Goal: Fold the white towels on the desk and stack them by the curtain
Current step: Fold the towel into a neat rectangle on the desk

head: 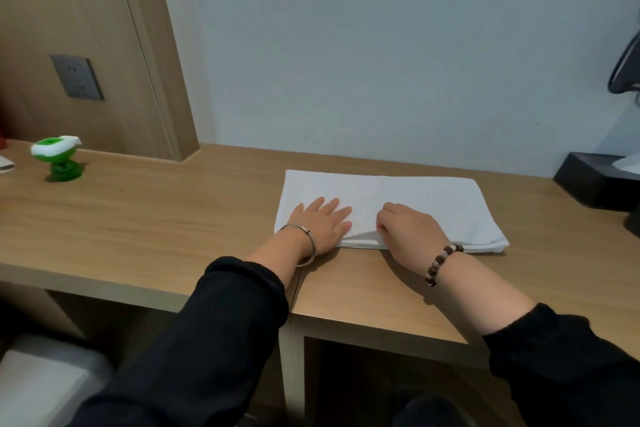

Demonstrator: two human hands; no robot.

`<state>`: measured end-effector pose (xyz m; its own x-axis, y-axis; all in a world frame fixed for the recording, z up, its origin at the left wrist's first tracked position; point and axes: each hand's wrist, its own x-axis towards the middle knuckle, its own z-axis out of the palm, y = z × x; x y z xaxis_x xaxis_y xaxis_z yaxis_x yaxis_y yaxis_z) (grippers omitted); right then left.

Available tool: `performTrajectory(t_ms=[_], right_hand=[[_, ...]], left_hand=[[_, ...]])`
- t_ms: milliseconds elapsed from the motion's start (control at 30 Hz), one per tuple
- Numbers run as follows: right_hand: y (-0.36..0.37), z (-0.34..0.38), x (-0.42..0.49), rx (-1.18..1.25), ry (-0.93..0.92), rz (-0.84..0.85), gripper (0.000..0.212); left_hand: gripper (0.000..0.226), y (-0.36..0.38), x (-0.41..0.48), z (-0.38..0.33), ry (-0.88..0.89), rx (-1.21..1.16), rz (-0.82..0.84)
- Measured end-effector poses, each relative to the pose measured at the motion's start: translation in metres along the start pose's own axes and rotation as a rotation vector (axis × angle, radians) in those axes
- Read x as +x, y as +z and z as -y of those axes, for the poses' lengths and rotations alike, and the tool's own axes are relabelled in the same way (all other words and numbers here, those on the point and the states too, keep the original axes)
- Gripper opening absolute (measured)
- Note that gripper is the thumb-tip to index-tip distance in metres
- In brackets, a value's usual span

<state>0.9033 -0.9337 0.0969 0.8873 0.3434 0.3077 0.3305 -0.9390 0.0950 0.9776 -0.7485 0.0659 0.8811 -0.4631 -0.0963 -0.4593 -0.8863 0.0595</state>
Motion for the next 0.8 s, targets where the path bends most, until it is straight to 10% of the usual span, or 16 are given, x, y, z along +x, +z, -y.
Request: performTrajectory(t_ms=[233,667,800], right_hand=[[0.000,0.003,-0.014,-0.096,-0.202,-0.061,0.022],[-0.002,-0.008,-0.004,0.122,-0.003,0.126,0.016],[-0.010,-0.013,0.005,0.149,0.022,0.229,0.014]], left_hand=[[0.050,0.001,-0.001,0.000,0.001,-0.026,-0.009],[0.029,-0.025,-0.016,-0.009,0.098,-0.466,-0.151],[0.015,-0.033,-0.020,-0.021,0.171,-0.258,-0.201]])
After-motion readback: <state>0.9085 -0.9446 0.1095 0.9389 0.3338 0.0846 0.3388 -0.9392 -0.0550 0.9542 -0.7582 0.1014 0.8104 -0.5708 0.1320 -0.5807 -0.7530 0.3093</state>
